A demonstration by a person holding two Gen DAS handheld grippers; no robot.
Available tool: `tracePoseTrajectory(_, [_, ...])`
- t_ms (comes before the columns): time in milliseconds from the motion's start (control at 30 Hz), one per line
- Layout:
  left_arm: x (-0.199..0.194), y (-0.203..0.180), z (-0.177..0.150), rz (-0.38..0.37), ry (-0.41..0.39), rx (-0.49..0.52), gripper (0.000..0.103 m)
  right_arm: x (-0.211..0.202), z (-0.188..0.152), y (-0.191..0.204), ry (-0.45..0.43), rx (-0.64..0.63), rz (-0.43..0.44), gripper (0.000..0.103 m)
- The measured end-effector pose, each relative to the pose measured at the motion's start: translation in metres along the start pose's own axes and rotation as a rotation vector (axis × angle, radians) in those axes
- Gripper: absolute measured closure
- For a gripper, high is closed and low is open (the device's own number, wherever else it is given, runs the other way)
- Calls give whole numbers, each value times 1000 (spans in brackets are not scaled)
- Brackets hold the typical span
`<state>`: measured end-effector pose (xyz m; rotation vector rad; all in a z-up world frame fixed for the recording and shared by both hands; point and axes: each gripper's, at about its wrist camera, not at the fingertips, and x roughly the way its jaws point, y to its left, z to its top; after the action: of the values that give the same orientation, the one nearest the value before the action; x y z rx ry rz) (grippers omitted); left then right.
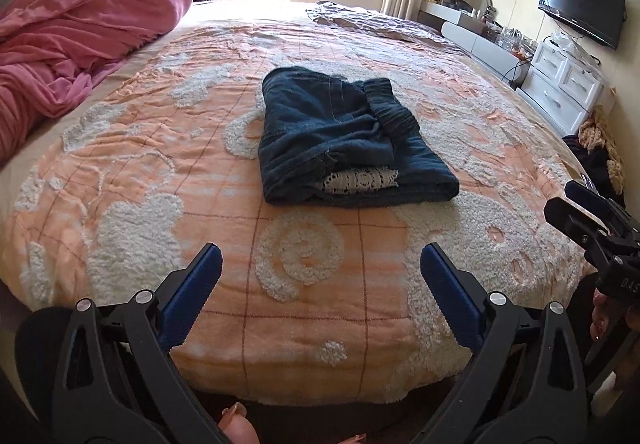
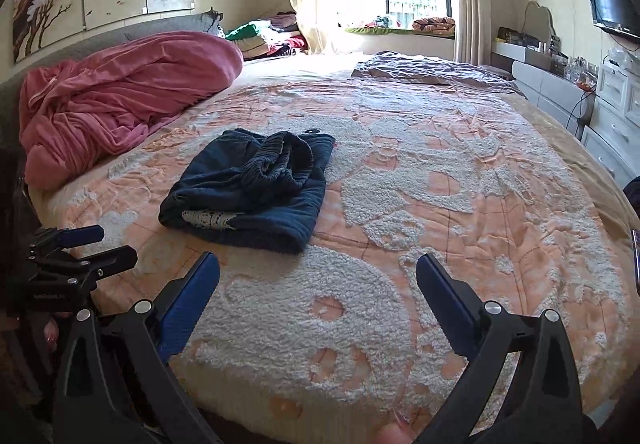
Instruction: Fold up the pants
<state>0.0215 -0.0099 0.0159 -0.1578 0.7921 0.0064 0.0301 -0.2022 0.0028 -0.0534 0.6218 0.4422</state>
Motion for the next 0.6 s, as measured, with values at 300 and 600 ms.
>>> tracePoseTrajectory(300, [9,-2,-14,6,25,-8,10,11,-18,0,40,18,-18,5])
tracePoseTrajectory(600, [14,-4,-18,16,19,2,10,22,-35,-2,77,68,-27,5])
